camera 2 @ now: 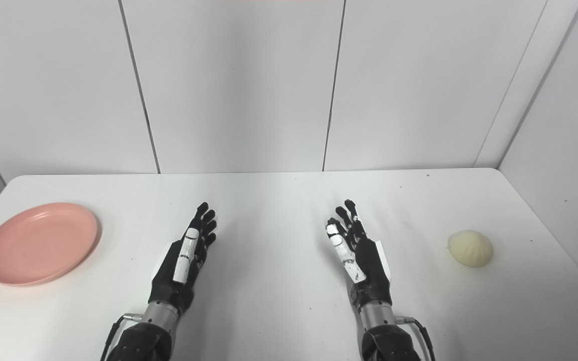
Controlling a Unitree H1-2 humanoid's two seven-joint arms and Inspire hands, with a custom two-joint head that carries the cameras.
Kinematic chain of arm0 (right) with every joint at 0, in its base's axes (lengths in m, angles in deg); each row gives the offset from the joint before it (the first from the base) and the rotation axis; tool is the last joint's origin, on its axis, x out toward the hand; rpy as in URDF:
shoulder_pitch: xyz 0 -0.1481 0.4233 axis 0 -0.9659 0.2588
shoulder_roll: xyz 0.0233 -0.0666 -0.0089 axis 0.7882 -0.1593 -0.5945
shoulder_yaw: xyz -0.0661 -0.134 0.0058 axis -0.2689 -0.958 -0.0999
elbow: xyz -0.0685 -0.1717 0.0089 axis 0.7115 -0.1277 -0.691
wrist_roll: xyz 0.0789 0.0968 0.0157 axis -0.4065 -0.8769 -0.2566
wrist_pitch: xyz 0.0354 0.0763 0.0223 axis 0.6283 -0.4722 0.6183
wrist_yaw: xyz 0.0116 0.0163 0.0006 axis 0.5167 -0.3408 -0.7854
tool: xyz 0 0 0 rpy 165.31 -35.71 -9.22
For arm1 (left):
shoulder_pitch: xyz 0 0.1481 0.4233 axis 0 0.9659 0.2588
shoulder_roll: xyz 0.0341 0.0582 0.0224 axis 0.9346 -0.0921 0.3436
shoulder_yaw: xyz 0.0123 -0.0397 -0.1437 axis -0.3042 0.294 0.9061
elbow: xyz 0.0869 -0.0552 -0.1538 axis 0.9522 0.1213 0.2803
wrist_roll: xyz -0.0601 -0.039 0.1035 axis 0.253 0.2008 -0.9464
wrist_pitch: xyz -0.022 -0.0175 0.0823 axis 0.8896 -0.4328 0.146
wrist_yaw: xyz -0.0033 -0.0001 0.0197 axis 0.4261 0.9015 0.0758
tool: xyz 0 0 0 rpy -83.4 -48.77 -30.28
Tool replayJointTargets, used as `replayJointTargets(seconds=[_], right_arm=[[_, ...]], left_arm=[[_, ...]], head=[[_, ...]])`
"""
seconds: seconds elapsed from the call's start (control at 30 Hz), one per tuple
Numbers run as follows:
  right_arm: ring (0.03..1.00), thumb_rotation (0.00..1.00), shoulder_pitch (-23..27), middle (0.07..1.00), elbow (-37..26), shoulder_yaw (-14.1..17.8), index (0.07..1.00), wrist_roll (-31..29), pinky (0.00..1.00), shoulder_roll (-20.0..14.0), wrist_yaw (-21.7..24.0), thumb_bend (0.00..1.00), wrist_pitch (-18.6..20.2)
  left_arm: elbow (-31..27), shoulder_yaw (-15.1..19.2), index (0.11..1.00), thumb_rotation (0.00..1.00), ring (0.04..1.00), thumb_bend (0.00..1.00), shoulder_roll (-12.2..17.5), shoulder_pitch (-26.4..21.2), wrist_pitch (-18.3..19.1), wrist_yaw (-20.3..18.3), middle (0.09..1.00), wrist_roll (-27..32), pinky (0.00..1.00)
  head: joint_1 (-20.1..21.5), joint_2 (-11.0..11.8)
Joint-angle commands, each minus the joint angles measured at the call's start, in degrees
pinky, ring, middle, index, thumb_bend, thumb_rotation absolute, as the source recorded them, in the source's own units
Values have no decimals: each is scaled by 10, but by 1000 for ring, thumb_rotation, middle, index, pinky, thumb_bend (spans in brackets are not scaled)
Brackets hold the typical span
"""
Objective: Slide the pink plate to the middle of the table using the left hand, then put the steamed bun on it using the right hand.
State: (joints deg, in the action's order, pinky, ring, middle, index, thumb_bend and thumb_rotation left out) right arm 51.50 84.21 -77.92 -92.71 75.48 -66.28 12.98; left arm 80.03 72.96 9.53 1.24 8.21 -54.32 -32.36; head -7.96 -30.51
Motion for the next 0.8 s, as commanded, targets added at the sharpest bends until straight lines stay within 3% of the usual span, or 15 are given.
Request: replayJointTargets(seconds=[0.0, 0.1, 0.13, 0.17, 0.33, 0.6, 0.77], right_arm=[[908, 696, 9, 954, -9, 5, 982, -16, 976, -8, 15, 672, -12], [934, 706, 10, 971, 14, 11, 994, -27, 997, -18, 23, 666, -22], [934, 726, 10, 970, 19, 12, 992, -24, 999, -21, 22, 648, -26], [935, 737, 10, 969, 26, 14, 990, -24, 1000, -25, 23, 638, -31], [953, 773, 14, 976, 49, 24, 996, -41, 1000, -36, 36, 576, -39], [937, 779, 12, 966, 54, 24, 1000, -32, 1000, -34, 31, 498, -67], [940, 793, 16, 972, 65, 25, 1000, -33, 1000, -33, 32, 503, -73]], left_arm=[[18, 0, 1000, 1000, 1000, 563, -8, 0, -12, 10, 1000, -2, 1000], [62, 0, 1000, 1000, 1000, 543, -16, -14, -45, 21, 1000, -5, 1000], [74, 0, 1000, 1000, 1000, 529, -17, -18, -52, 23, 1000, -5, 1000], [91, 1, 1000, 1000, 1000, 522, -20, -25, -65, 30, 1000, -7, 1000], [154, 8, 1000, 1000, 1000, 545, -26, -58, -124, 65, 1000, -16, 1000], [131, 37, 977, 1000, 988, 593, -20, -96, -118, 125, 984, -30, 986], [85, 59, 955, 1000, 989, 636, 2, -116, -114, 128, 971, -23, 1000]], head=[[-1, 0], [-69, 32], [-69, 32], [-95, 46], [-149, 83], [-176, 108], [-180, 116]])
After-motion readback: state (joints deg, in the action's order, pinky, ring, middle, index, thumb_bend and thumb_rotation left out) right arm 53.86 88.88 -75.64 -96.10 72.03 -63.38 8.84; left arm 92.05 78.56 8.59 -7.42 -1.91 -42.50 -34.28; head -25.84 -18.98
